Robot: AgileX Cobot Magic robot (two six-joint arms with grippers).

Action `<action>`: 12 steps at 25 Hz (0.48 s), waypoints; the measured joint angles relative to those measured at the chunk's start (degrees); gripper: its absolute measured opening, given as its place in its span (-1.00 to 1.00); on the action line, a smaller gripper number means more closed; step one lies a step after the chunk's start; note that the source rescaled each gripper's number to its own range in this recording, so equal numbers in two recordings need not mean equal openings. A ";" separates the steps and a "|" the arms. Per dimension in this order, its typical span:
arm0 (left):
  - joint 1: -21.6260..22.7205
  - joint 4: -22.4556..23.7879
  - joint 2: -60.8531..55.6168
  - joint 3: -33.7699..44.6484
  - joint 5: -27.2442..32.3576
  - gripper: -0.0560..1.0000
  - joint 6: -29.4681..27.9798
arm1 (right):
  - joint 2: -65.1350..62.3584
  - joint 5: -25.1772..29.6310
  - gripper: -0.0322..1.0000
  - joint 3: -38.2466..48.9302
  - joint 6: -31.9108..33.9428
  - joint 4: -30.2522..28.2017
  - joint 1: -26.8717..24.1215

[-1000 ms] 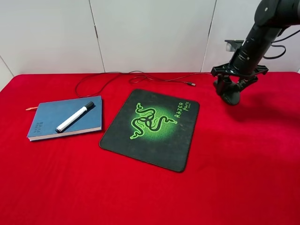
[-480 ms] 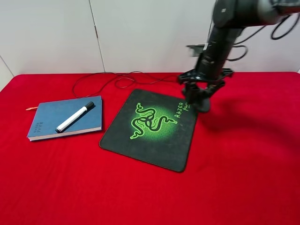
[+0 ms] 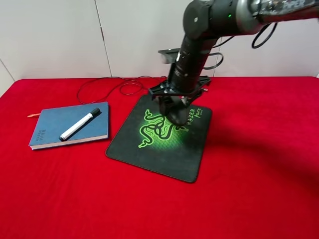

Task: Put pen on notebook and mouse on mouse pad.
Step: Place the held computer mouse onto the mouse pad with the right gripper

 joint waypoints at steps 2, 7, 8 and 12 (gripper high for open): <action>0.00 0.00 0.00 0.00 0.00 1.00 0.00 | 1.42 0.00 -0.91 0.00 0.27 0.05 0.90; 0.00 0.00 0.00 0.00 0.00 1.00 0.00 | 4.72 -1.17 -0.91 0.00 0.32 0.00 2.35; 0.00 0.00 0.00 0.00 0.00 1.00 0.00 | 5.08 -1.59 -0.91 0.00 0.32 0.00 2.48; 0.00 0.00 0.00 0.00 0.00 1.00 0.00 | 6.40 -2.45 -0.91 0.00 0.32 -0.39 2.48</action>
